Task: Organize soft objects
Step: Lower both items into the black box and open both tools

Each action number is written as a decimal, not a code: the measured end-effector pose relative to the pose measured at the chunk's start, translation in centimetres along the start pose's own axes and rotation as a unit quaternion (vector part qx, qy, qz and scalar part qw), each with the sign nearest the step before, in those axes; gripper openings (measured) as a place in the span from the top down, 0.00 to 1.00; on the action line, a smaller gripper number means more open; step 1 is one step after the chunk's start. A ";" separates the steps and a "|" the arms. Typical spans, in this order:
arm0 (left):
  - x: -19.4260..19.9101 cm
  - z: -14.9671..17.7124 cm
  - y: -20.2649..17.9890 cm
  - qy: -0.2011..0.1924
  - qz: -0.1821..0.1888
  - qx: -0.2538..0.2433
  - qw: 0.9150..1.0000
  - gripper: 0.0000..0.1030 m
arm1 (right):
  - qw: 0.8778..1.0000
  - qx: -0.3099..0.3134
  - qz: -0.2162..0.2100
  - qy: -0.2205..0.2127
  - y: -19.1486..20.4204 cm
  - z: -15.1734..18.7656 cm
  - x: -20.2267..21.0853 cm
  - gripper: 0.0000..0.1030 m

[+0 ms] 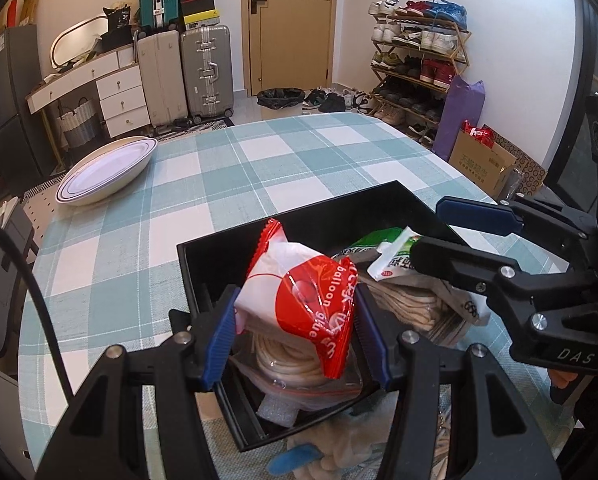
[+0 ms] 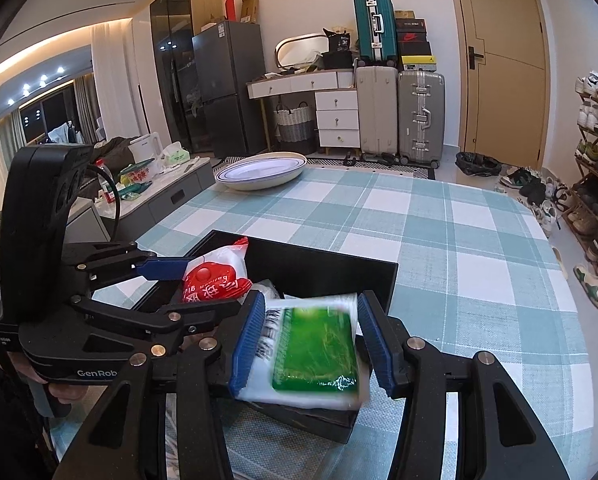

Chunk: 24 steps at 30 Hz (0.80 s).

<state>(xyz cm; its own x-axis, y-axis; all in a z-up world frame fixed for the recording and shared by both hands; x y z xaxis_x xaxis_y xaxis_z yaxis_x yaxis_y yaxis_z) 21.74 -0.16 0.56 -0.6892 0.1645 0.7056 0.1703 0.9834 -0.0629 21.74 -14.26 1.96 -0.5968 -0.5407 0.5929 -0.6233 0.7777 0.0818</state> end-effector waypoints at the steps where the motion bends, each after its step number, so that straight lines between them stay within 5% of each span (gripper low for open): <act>1: -0.1 0.1 -0.1 0.001 0.000 -0.003 1.000 0.46 | 1.000 0.000 -0.001 0.002 0.0 0.0 -0.2 0.52; 24: 0.3 0.3 -0.2 -0.006 0.011 -0.010 1.000 0.45 | 1.000 -0.001 -0.007 0.014 -0.5 0.5 -1.7 0.52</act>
<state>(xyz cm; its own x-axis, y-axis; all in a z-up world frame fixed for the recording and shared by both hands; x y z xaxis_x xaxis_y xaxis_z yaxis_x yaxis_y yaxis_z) 21.25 -0.31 0.57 -0.6932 0.1868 0.6961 0.1992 0.9779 -0.0640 22.81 -13.94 0.49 -0.5737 -0.5423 0.6138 -0.6307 0.7707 0.0914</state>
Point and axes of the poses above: each gripper's, at about its wrist camera, not at the fingertips, and x roughly against the way its jaws point, y to its left, z to its underside, the point moved 2 cm from there along -x, roughly the way its jaws point, and after that the axes turned 2 degrees about z, right-handed, at the moved point
